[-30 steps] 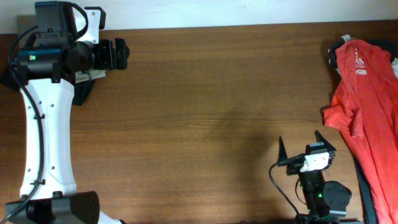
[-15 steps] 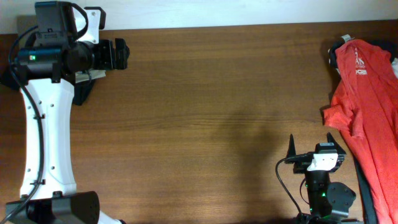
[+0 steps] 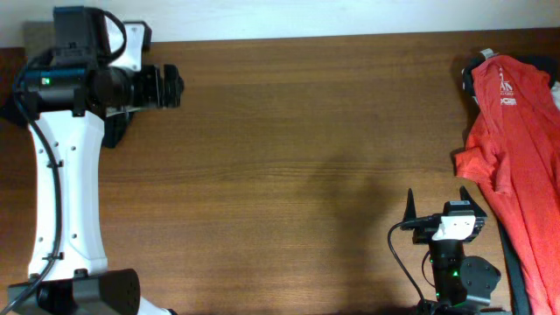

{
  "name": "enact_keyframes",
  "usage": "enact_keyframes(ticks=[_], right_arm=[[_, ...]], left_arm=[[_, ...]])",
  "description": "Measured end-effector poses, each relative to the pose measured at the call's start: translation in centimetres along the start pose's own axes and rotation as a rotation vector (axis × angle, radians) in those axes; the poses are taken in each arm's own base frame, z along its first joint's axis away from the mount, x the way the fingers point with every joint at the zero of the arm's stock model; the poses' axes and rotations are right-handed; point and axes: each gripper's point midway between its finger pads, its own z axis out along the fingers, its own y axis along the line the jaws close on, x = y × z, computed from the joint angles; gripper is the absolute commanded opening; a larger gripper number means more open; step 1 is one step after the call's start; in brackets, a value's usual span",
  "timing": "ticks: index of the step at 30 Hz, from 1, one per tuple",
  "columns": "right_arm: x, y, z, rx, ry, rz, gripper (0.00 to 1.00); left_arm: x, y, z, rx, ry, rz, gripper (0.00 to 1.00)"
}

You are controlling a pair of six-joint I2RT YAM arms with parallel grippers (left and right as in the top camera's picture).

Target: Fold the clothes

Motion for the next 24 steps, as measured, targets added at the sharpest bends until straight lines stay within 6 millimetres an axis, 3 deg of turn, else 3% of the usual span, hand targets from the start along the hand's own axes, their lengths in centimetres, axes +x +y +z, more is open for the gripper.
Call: enact_keyframes(ticks=[4,6,7,9,10,11,14,17,21,24], right_arm=[[0.0,0.0,0.0,0.003,0.001,0.0,0.99],[0.0,-0.1,0.0,0.003,0.0,0.0,0.99],[0.0,-0.1,0.0,0.007,0.0,0.0,0.98],[0.0,-0.2,0.0,0.01,0.001,0.0,0.99],[0.0,-0.2,0.0,0.013,0.002,0.0,0.99],[0.0,-0.3,0.0,0.015,0.002,0.0,0.99],[0.1,-0.3,0.0,0.015,0.003,0.0,0.99],[0.1,-0.3,0.0,0.015,0.003,0.0,0.99],[0.1,-0.3,0.0,0.015,0.003,0.0,0.99],[0.1,-0.3,0.0,0.015,0.003,0.0,0.99]], left_arm=[[4.4,-0.8,-0.4,0.022,0.135,-0.031,0.99],[5.9,-1.4,-0.3,0.024,0.142,-0.018,0.99],[7.6,-1.9,0.0,0.021,0.132,0.0,0.99],[9.1,-1.9,0.9,0.017,0.053,0.012,0.99],[11.1,-1.9,1.1,0.014,-0.002,0.007,0.99],[11.3,-1.9,1.2,0.009,-0.089,0.012,0.99],[12.8,-2.2,-0.5,0.006,-0.284,0.033,0.99],[15.9,-2.8,-3.3,0.005,-0.422,0.058,0.99],[16.7,-3.1,-5.0,0.0,-0.608,0.09,0.99],[17.1,-2.8,-4.7,-0.014,-0.758,0.114,0.99]])
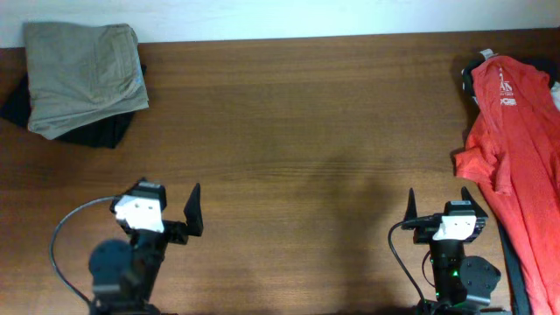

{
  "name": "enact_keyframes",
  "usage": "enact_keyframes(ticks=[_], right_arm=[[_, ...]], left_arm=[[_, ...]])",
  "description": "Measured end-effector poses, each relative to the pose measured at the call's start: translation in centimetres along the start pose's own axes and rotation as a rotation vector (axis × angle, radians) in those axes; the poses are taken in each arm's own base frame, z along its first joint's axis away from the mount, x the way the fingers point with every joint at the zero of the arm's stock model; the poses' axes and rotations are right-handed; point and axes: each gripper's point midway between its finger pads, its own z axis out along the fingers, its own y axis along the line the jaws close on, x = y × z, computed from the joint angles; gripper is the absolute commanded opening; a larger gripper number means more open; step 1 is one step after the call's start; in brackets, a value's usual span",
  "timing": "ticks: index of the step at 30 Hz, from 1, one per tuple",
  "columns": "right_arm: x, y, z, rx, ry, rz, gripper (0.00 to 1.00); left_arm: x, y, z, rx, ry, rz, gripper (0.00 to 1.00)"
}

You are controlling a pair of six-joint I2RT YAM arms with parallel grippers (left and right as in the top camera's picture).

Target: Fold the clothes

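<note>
A folded khaki garment (pixel 80 72) lies at the back left corner on top of a dark garment (pixel 98 131). A red t-shirt (pixel 516 149) lies spread and rumpled along the right edge, with a dark item (pixel 467 77) under its top. My left gripper (pixel 166 206) rests at the front left, open and holding nothing, far from the pile. At the front right, my right gripper (pixel 437 203) is open and empty, its fingers just left of the red shirt's lower sleeve.
The brown wooden table (pixel 297 131) runs between the two arms and the pile. A black cable (pixel 66 229) loops beside the left arm's base. A strip of pale wall (pixel 306 16) lies beyond the back edge.
The left arm was stretched over the back left corner, covering the pile. It now sits drawn back at the front left, and the folded khaki garment shows. The right arm and red shirt are unchanged.
</note>
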Motion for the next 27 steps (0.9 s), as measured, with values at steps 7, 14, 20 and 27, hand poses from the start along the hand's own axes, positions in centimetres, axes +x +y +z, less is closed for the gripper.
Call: enact_keyframes(ticks=[7,14,20,27], right_arm=[[0.0,0.0,0.0,0.0,-0.001,0.0,0.99],[0.0,0.0,0.0,0.0,-0.001,0.0,0.99],[0.0,0.0,0.0,0.0,-0.001,0.0,0.99],[0.0,0.0,0.0,0.0,-0.001,0.0,0.99]], left_arm=[[2.8,0.5,-1.0,-0.027,-0.181,0.029,0.99],[3.1,1.4,-1.2,-0.067,-0.255,0.041,0.99],[7.2,2.3,-0.4,-0.111,-0.105,0.024,0.99],[7.2,2.5,-0.4,-0.121,-0.104,0.031,0.99]])
